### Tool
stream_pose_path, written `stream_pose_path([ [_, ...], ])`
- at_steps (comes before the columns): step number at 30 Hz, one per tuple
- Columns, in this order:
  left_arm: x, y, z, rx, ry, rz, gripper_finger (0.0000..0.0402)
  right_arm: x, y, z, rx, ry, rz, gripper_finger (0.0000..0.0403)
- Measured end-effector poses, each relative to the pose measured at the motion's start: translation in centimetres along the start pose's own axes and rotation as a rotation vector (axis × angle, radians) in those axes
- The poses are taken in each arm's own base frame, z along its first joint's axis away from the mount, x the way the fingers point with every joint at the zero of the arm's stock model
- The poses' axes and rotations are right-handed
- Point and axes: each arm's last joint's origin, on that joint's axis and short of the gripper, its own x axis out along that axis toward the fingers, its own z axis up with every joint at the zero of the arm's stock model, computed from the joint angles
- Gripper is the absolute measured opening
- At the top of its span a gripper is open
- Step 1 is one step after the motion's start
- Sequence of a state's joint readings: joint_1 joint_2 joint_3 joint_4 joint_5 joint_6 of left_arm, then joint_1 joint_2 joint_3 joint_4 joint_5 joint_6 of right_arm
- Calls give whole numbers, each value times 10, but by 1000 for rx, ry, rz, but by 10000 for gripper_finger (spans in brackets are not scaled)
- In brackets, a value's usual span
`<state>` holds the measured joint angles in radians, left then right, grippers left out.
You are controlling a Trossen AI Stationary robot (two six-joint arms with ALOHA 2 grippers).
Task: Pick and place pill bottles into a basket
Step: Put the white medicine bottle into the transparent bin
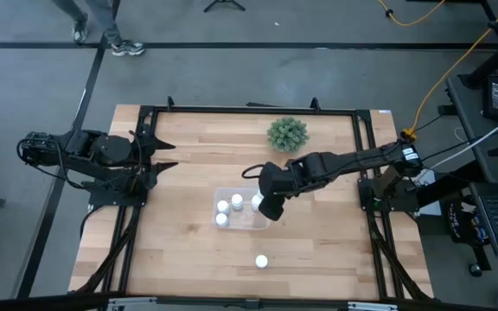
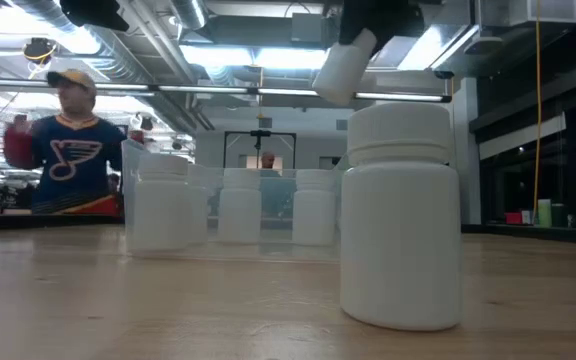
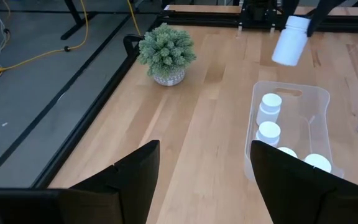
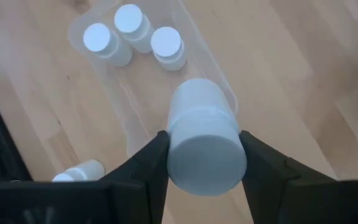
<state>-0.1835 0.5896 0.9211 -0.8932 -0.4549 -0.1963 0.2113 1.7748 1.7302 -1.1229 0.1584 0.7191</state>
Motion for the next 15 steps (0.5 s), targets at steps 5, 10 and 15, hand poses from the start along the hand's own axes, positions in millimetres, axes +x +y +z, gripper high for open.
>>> stream_pose_path([
  [5, 0, 0, 0, 0, 0, 0, 244, 5, 2, 3, -15, 7, 34, 155],
  [10, 0, 0, 0, 0, -1, 1, 244, 13, 7, 8, -32, 17, 87, 155],
  [15, 0, 0, 0, 0, 1, 1, 244, 16, 12, 19, -67, 35, 78, 155],
])
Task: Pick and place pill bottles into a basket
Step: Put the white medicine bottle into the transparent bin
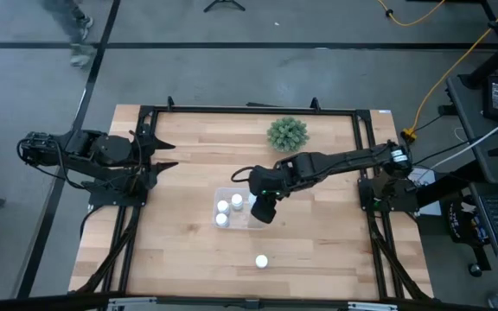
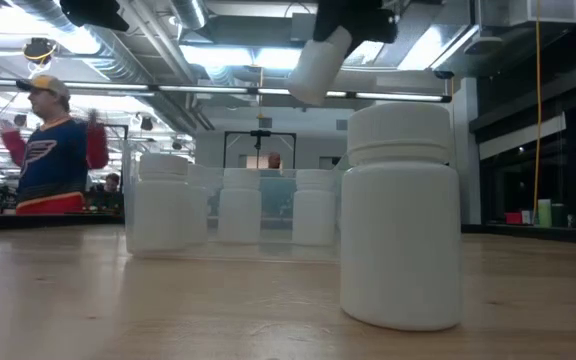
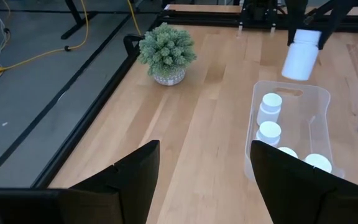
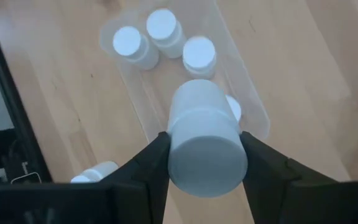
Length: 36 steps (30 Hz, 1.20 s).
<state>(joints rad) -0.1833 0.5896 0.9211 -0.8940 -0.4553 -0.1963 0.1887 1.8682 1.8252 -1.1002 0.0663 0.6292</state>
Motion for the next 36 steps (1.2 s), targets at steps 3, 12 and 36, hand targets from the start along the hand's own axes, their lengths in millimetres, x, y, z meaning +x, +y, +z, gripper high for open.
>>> stream_pose_path([
  [3, 0, 0, 0, 0, 0, 0, 244, 2, 7, 12, -46, 9, -9, 155],
  [12, 0, 0, 0, 0, 0, 8, 244, 14, 20, 38, -131, 108, -75, 155],
  [36, 0, 0, 0, 27, 0, 8, 244, 46, 37, 31, -112, 183, -88, 155],
])
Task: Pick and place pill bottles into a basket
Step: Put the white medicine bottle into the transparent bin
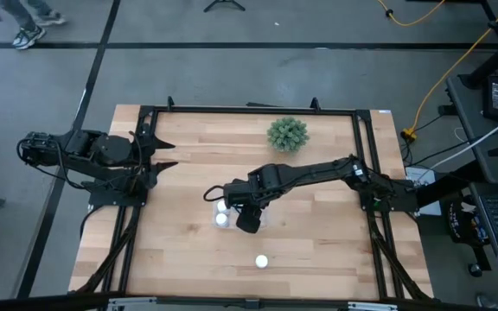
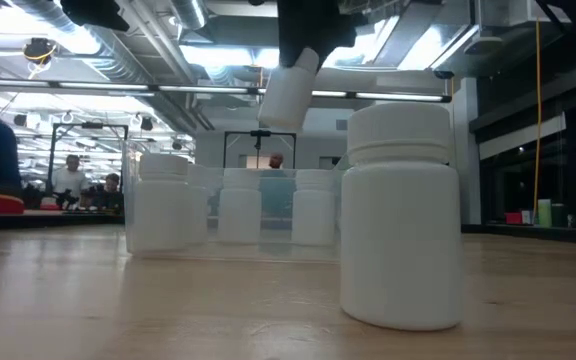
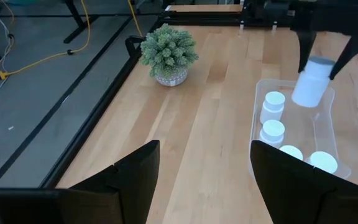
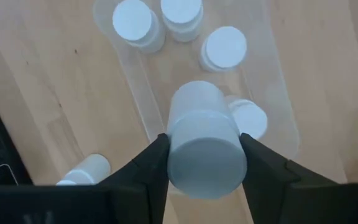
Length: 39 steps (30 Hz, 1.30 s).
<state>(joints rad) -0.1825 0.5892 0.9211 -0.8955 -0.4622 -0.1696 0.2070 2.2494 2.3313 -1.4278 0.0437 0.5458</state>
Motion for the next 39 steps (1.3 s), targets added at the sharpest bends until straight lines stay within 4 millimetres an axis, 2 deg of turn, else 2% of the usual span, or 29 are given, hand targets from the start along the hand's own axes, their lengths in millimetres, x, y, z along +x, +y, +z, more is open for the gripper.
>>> stream_pose_path([
  [13, 0, 0, 0, 1, 3, -9, 244, 50, 17, -1, -63, 92, -23, 155],
  [23, 0, 0, 0, 1, 3, -10, 244, 70, 33, -7, -92, 123, -14, 155],
  [34, 0, 0, 0, -11, 2, -11, 244, 93, 34, -9, -124, 178, -47, 155],
  [39, 0, 0, 0, -17, 3, -11, 244, 96, 33, -10, -128, 194, -57, 155],
])
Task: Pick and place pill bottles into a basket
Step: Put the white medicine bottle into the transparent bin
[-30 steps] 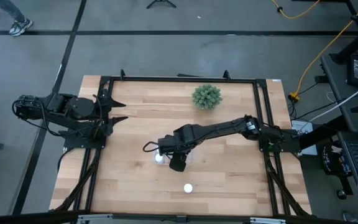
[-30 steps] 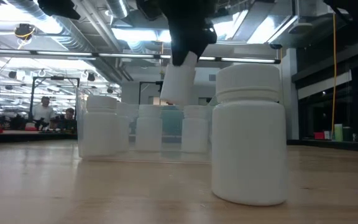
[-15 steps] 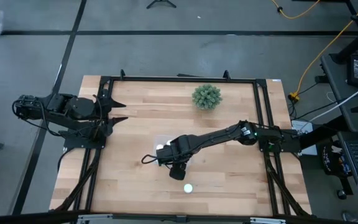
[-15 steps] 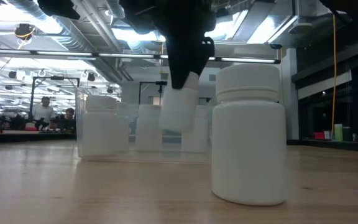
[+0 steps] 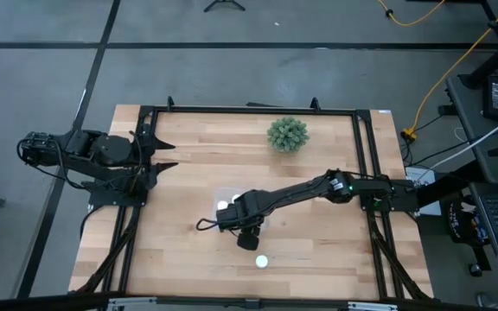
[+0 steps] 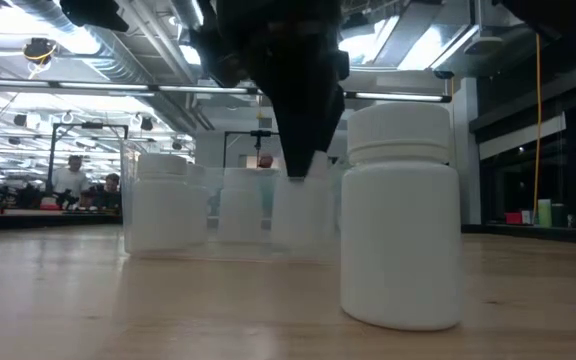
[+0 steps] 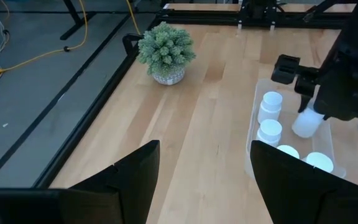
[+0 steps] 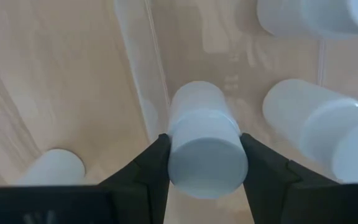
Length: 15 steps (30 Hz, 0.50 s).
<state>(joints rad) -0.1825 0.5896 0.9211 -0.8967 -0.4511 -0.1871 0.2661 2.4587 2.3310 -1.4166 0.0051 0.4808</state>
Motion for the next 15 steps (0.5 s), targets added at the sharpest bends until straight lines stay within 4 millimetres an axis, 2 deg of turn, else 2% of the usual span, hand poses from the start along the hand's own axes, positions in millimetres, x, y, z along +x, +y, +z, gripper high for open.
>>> stream_pose_path([
  [4, 0, 0, 0, -1, 1, 0, 244, 1, 0, 0, 9, 3, -1, 155],
  [11, 0, 0, 0, 0, 2, 0, 244, 1, 0, 0, 13, 8, -1, 218],
  [15, 0, 0, 0, 8, 3, 1, 244, 1, 0, 0, 32, 10, 0, 229],
])
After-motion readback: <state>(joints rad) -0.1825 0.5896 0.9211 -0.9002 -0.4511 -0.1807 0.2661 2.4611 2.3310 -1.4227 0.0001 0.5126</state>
